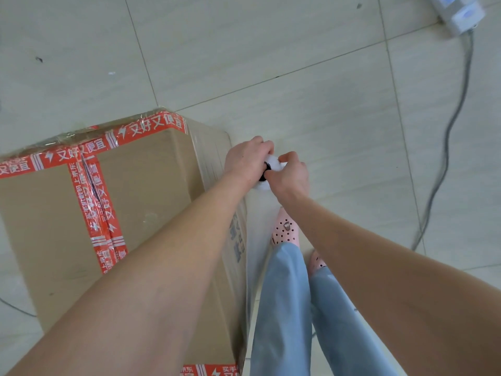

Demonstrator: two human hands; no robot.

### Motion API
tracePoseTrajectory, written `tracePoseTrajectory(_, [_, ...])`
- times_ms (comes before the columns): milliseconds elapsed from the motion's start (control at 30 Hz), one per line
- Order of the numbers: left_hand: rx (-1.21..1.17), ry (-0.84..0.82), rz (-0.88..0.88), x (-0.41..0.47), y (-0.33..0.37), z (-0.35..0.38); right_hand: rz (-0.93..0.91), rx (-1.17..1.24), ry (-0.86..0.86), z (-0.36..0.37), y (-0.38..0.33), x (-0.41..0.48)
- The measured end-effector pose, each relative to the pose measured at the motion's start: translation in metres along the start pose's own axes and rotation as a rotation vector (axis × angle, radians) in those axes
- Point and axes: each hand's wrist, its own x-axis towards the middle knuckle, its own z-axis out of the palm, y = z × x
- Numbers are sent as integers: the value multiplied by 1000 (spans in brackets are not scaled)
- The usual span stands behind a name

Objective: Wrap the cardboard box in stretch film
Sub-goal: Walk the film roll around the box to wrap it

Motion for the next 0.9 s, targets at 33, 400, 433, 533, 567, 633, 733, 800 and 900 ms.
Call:
tracePoseTrajectory(33, [2,-4,5,2,-2,-1,2,-6,-1,2,-1,0])
tracePoseTrajectory(400, [-257,1,-279,24,-33,-28,-133,-83,93,4,-46,22])
tracePoseTrajectory(433, [-303,-5,-327,26,-37,-32,-126,-70,87,6,-52,23])
tracePoseTrajectory(533, [-446,-8,-486,28,-49,-38,-90,-35,15,12,-69,27])
tracePoseTrajectory(567, [-470,-18,-519,28,-52,-38,-93,-33,-2,13,-73,28])
tracePoseTrajectory(633, [-471,-57,-523,30,-53,-40,-97,-37,-5,10,-80,33])
tracePoseTrajectory(733, [-305,-73,-374,34,-46,-47,-85,-45,4,4,-84,39])
tracePoseTrajectory(800, [-183,-48,-229,38,-42,-53,-79,-53,-5,3,-83,41])
tracePoseTrajectory(900, [-90,-2,-84,46,-42,-56,-90,-63,-17,6,-85,45])
